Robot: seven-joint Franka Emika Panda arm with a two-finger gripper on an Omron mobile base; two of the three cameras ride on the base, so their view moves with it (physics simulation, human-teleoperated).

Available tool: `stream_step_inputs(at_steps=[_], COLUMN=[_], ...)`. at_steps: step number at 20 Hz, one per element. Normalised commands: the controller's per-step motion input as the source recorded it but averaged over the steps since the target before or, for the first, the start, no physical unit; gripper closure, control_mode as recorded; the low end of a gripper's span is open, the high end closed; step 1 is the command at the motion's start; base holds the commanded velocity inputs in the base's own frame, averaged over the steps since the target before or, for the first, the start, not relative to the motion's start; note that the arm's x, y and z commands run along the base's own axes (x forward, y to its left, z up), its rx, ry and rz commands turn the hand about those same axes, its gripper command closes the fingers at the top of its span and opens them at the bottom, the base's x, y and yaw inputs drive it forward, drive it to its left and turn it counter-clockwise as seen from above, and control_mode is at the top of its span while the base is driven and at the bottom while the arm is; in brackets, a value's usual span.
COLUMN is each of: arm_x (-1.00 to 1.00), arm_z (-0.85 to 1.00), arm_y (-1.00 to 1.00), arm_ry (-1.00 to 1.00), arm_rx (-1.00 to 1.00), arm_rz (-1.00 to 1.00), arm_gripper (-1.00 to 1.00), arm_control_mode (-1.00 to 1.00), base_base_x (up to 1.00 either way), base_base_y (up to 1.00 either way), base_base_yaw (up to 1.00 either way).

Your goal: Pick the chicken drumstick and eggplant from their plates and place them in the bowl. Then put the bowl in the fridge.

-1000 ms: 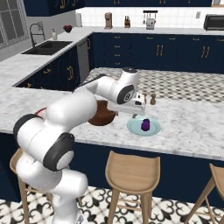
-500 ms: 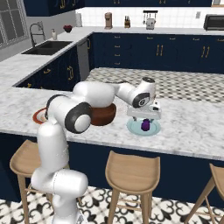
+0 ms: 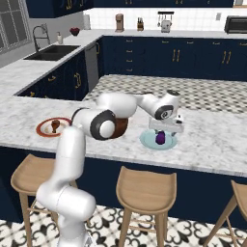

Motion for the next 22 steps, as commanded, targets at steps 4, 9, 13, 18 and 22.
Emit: stream_step_inputs(at_steps=[4, 9, 13, 18, 22], arm_x=[0.16, -0.07, -0.2, 0.01, 0.01], arm_z=[-0.38, -0.33, -0.11, -0.46, -0.44], arm_y=[0.0, 0.19, 0.65, 0.27, 0.0], arm_ry=[0.0, 0.0, 0.0, 0.0, -0.01], arm_rx=[0.0, 0.0, 0.0, -0.03, -0.09], arm_rz=[0.0, 0.0, 0.0, 0.0, 0.0], arm_gripper=[-1.0, -1.0, -1.0, -1.0, -1.0], arm_control_mode=[-1.0, -1.0, -1.0, -1.0, -1.0], base_base_x=[0.0, 0.0, 0.0, 0.0, 0.0], base_base_y=[0.0, 0.0, 0.0, 0.0, 0.0], base_base_yaw=[0.0, 0.0, 0.0, 0.0, 0.0])
